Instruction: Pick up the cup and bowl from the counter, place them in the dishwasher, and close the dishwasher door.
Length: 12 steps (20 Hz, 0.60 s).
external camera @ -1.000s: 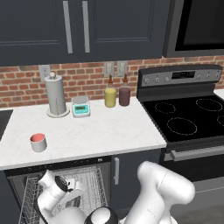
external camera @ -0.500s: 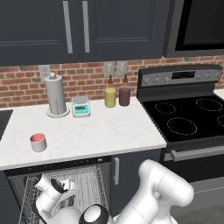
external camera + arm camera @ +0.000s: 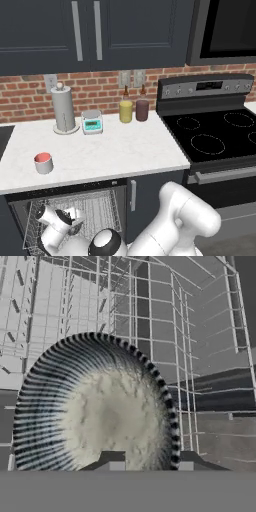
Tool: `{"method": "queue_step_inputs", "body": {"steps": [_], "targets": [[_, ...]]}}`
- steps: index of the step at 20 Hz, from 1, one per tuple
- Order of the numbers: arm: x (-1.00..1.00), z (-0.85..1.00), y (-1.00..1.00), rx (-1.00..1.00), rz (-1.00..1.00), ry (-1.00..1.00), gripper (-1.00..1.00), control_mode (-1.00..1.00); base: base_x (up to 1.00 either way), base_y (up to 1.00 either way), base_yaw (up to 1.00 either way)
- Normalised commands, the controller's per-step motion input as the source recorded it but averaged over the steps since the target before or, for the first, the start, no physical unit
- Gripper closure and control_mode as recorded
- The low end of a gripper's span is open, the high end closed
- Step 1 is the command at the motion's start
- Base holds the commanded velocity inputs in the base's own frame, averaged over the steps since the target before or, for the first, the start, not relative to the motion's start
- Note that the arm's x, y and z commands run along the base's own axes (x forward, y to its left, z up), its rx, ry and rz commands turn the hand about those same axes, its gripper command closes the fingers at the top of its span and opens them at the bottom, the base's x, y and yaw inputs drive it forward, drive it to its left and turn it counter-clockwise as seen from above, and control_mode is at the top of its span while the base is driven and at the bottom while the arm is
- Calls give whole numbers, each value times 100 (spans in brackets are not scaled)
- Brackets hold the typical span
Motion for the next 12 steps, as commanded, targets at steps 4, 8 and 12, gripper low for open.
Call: {"method": "queue_step_inputs", "body": {"steps": [4,8,12], "targets": [[18,-43,41,7,18,2,100,-100,0,0,0],[0,-42,34,10,9,5,100,-100,0,0,0],[-14,-36,39,4,1,3,100,-100,0,0,0]]}}
